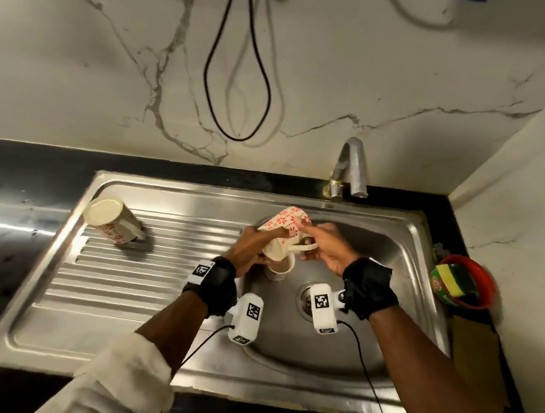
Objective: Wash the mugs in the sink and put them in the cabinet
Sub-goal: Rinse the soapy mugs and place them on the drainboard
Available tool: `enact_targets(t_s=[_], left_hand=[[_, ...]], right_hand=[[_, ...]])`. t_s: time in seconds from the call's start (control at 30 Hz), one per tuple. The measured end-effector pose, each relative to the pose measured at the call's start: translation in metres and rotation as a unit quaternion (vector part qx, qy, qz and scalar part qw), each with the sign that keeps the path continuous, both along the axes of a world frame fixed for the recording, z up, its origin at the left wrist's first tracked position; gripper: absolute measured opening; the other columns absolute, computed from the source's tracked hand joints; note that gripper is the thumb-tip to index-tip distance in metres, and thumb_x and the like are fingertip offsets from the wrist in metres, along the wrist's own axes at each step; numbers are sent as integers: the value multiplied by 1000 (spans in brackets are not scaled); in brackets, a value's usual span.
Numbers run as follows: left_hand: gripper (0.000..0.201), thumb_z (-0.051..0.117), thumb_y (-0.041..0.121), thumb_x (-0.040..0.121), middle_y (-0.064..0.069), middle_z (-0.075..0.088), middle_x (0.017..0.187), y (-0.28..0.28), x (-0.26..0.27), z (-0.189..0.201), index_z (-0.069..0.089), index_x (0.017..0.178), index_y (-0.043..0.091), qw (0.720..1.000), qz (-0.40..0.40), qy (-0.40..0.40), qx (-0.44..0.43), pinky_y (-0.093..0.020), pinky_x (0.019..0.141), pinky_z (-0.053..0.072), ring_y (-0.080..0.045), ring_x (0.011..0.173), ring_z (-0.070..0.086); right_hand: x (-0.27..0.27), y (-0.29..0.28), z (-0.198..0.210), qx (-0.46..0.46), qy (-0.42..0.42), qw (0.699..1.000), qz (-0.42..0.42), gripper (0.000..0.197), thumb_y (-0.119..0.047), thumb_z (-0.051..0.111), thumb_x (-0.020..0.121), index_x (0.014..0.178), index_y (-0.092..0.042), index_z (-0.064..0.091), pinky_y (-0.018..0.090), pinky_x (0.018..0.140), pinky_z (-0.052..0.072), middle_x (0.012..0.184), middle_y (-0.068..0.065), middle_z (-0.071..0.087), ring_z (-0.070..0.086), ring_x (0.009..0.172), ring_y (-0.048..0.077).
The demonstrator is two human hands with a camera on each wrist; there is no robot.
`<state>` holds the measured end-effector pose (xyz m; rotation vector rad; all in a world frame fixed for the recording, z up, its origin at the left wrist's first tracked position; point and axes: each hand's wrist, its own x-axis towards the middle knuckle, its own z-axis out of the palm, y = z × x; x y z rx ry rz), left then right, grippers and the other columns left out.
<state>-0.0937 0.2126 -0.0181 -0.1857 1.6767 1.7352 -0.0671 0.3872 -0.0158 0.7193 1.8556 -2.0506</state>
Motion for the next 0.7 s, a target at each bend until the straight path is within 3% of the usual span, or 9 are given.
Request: enact_targets(t_s=[0.07,0.13,0.2,0.3,0.37,0.43,0.5,0.6,0.7], left_hand=[[61,84,35,66,-19,70,113,-15,-2,2,66,114,3,997,74,6,-17,-46,74,61,-34,104,67],[66,83,43,63,-17,69,111,-34,-8,6,65,113,5,986,144,33,-77,-42,64,62,-30,95,69],[66,75,52,73,-11,66,111,-53,-15,10,59,119,7,972,170,62,-150,-32,57,58,-25,89,67],[72,62,64,77,-13,63,111,-92,-24,14,59,119,6,943,179,117,-254,-31,63,50,-24,83,59],[69,58,66,81,-16,63,111,-116,-28,15,62,116,7,928,166,140,-305,-35,67,51,-30,85,58],[66,57,64,85,-19,62,106,-135,-31,17,64,114,6,923,146,148,-325,-42,76,56,-37,91,61],[71,56,71,78,-20,64,105,-149,-34,19,66,108,7,919,129,159,-336,-49,79,58,-39,92,65],[78,56,85,62,-16,70,92,-162,-43,15,66,87,12,904,129,171,-370,-46,69,61,-32,78,69],[93,64,86,54,-19,68,92,-171,-52,15,61,97,3,900,155,156,-376,-49,75,59,-37,82,68]], right_hand=[[-13,-23,5,136,32,989,46,39,-41,62,92,113,-8,61,29,53,54,100,14,69,66,67,16],[-26,-48,3,330,105,934,90,46,-45,63,90,125,-14,58,34,75,56,112,9,66,67,87,22],[-30,-71,3,399,183,887,142,40,-39,65,90,123,-17,62,30,89,49,117,5,64,63,104,21],[-30,-106,5,324,193,899,221,35,-39,70,86,115,-20,67,21,84,52,113,-4,69,65,101,14],[-30,-127,5,321,197,884,278,40,-41,76,80,115,-22,66,22,81,51,109,-5,69,63,98,13],[-36,-147,1,351,204,862,304,35,-35,74,83,113,-19,66,25,78,45,109,1,69,61,97,16],[-42,-166,-2,365,211,854,305,25,-28,65,91,112,-15,66,27,77,42,109,8,69,62,99,23],[-51,-187,-7,327,213,870,300,21,-18,57,94,112,-12,67,33,76,48,104,9,70,63,91,24],[-59,-199,-14,317,185,883,294,16,-16,57,94,97,-4,66,26,70,41,92,8,67,58,82,22]])
